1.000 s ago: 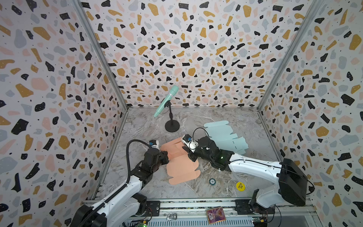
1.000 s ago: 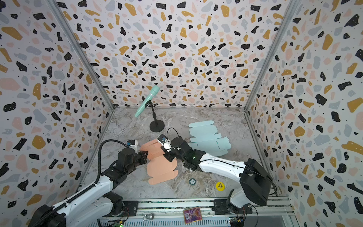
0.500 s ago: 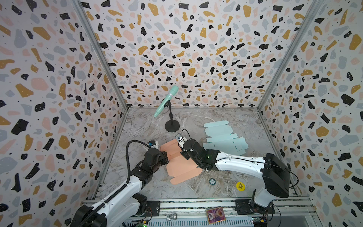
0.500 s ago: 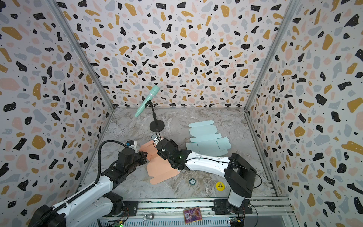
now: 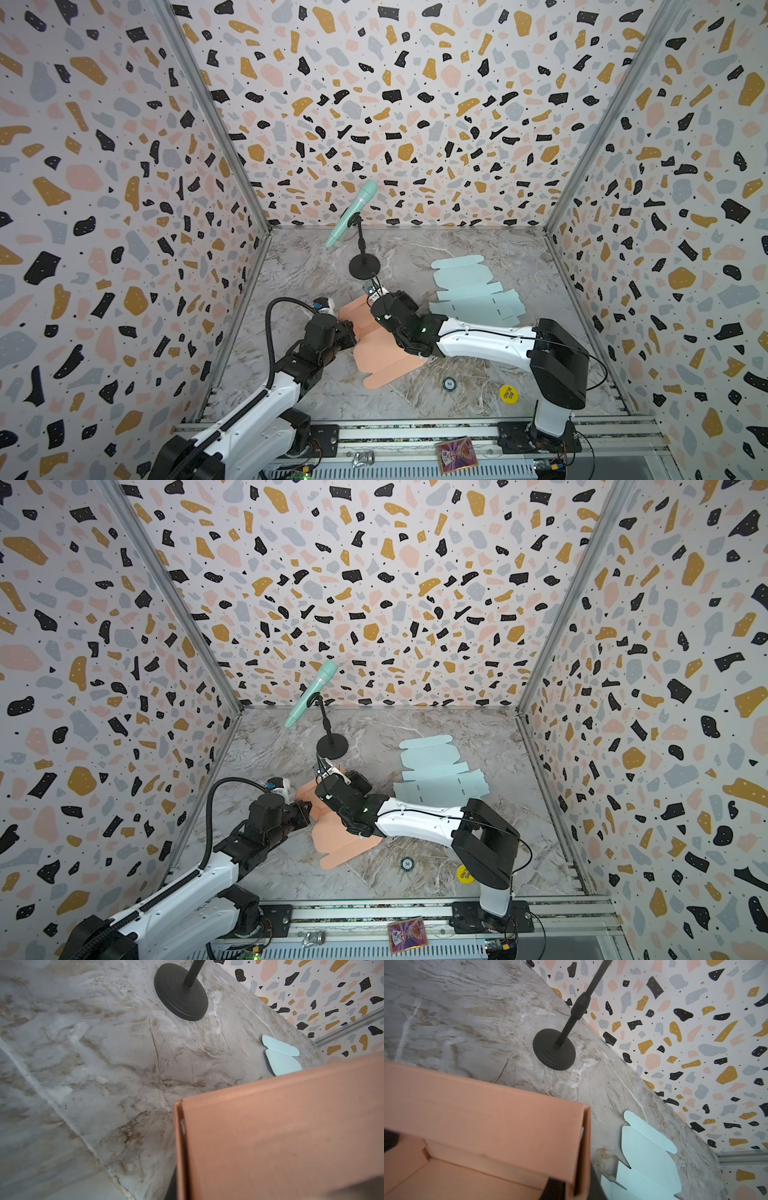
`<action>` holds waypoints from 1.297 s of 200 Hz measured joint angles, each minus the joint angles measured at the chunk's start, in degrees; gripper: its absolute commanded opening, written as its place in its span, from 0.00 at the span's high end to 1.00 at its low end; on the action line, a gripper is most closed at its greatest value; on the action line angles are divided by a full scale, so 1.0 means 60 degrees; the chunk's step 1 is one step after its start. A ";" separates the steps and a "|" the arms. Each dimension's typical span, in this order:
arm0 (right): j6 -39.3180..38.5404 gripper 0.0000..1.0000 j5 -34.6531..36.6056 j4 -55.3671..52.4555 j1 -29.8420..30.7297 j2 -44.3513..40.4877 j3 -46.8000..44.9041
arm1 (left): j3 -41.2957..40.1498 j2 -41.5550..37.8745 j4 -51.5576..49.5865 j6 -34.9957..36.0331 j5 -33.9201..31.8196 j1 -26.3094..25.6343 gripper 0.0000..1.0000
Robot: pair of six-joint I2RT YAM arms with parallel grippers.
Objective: Assemble paper box
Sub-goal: Fold the bottom flaps of a flat cardboard box at the center of the table.
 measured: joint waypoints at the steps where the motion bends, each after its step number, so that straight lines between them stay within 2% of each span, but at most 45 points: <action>1: -0.0004 0.88 0.0018 0.0000 0.0004 0.0015 0.0011 | 0.0000 0.0000 -0.0004 0.0000 0.0000 0.0000 0.99; 46: -0.0299 0.83 0.0699 -0.0153 0.0131 0.0495 0.0404 | 0.0000 0.0000 -0.0062 -0.0106 0.0000 0.0004 0.99; 80: -0.0386 0.90 0.0954 -0.0240 0.0160 0.0601 0.0586 | 0.0000 0.0000 -0.0066 -0.0178 0.0029 0.0004 0.99; 119: -0.0357 0.90 0.1093 -0.0193 0.0182 0.0612 0.0699 | 0.0000 -0.0069 -0.0036 -0.0364 0.0098 0.0004 0.99; 171: -0.0339 0.76 0.1162 -0.0153 0.0306 0.0605 0.0674 | 0.0000 -0.0109 -0.0033 -0.0386 0.0098 0.0004 0.99; 228: -0.0098 0.66 0.0929 -0.0084 0.0415 0.0197 0.0291 | 0.0000 -0.0124 0.0058 -0.0357 0.0186 0.0004 0.99; 259: 0.0062 0.52 0.0659 -0.0007 0.0535 -0.0280 -0.0102 | 0.0000 -0.0193 0.0219 -0.0262 0.0251 0.0000 0.99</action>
